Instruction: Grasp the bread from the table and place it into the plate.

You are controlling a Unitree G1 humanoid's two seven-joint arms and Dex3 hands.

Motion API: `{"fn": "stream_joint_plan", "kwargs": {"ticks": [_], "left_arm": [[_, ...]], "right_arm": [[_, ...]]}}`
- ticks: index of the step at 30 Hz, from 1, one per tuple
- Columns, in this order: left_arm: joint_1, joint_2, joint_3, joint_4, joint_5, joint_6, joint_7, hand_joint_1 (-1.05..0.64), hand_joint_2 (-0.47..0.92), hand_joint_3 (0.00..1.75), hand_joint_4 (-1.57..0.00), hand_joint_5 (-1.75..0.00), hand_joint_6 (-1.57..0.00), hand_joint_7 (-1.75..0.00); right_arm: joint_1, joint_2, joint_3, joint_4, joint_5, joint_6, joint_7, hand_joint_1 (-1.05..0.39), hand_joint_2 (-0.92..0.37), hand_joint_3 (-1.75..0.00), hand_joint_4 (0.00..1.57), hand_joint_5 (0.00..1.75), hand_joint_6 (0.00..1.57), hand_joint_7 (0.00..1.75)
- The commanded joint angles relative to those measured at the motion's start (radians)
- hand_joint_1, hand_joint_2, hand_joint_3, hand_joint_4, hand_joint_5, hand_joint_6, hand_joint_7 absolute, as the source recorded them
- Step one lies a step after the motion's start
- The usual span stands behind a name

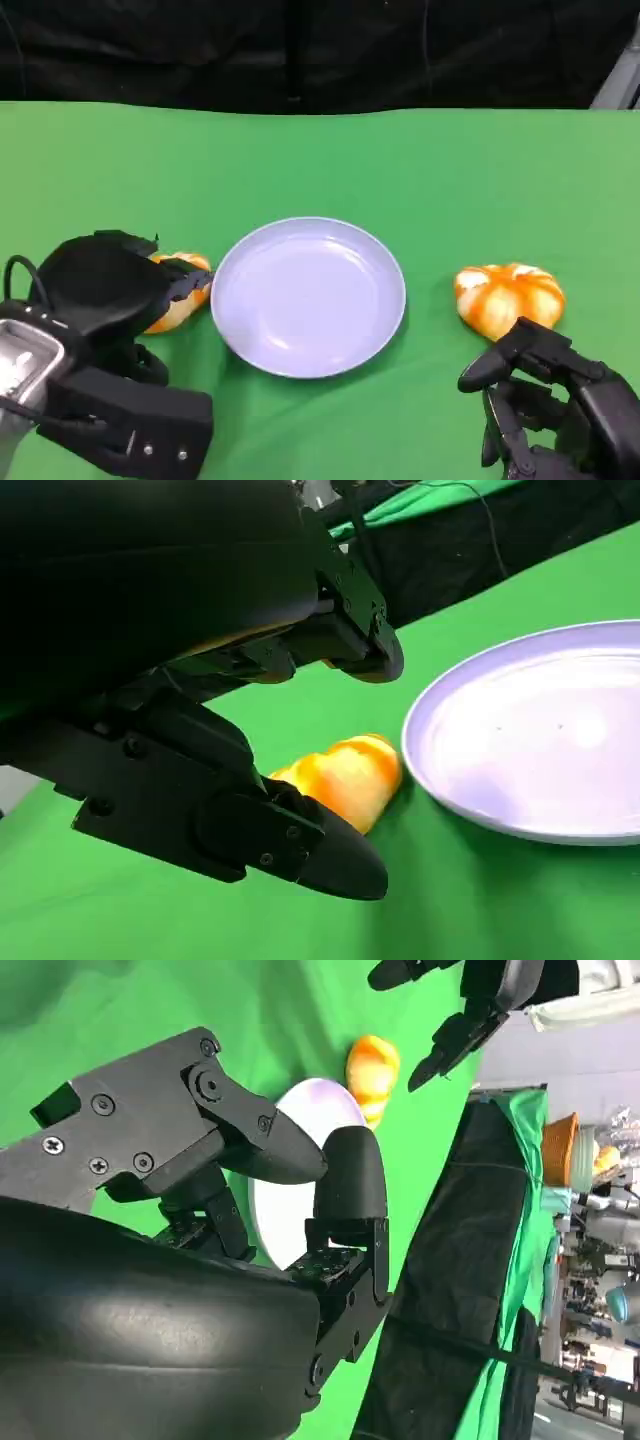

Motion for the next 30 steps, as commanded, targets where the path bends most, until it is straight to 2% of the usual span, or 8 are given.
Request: {"fn": "stream_joint_plan", "kwargs": {"ticks": [1,3,5,12,14,18,30], "left_arm": [[-0.018,0.002,-0.015,0.000,0.016,0.063,-0.030,-0.78,0.84,0.01,-0.44,-0.01,-0.50,0.00],[-0.060,-0.072,-0.039,0.069,0.057,0.192,-0.053,-0.76,0.85,0.01,-0.37,0.00,-0.45,0.00],[-0.080,-0.100,-0.056,0.097,0.071,0.253,-0.055,-0.75,0.86,0.01,-0.35,0.00,-0.43,0.00],[-0.090,-0.089,-0.088,0.096,0.060,0.296,-0.049,-0.75,0.86,0.00,-0.34,0.00,-0.43,0.00],[-0.078,-0.121,-0.093,0.121,0.065,0.328,0.004,-0.74,0.88,0.01,-0.34,0.00,-0.41,0.00],[-0.077,-0.143,-0.106,0.151,0.064,0.358,0.057,-0.74,0.90,0.01,-0.33,0.00,-0.40,0.00],[-0.093,-0.155,-0.138,0.204,0.047,0.404,0.083,-0.72,0.92,0.01,-0.32,0.00,-0.39,0.00]], "right_arm": [[0.002,-0.006,-0.006,-0.009,0.007,0.004,-0.002,-0.08,-0.67,-1.04,0.72,1.75,0.63,1.58],[0.004,-0.005,-0.003,-0.012,0.006,0.005,-0.003,-0.08,-0.67,-1.04,0.73,1.75,0.63,1.58],[0.004,-0.004,-0.002,-0.014,0.004,0.007,-0.005,-0.08,-0.67,-1.04,0.73,1.75,0.63,1.58],[0.004,-0.005,-0.001,-0.014,0.004,0.007,-0.005,-0.08,-0.67,-1.03,0.73,1.75,0.64,1.58],[0.004,-0.005,-0.003,-0.015,0.007,0.008,-0.004,-0.08,-0.67,-1.03,0.73,1.75,0.64,1.58],[0.004,-0.006,-0.002,-0.018,0.004,0.012,-0.006,-0.08,-0.67,-1.03,0.73,1.75,0.64,1.58],[0.007,-0.004,-0.002,-0.022,0.008,0.013,-0.005,-0.07,-0.67,-1.04,0.73,1.75,0.64,1.58]]}}
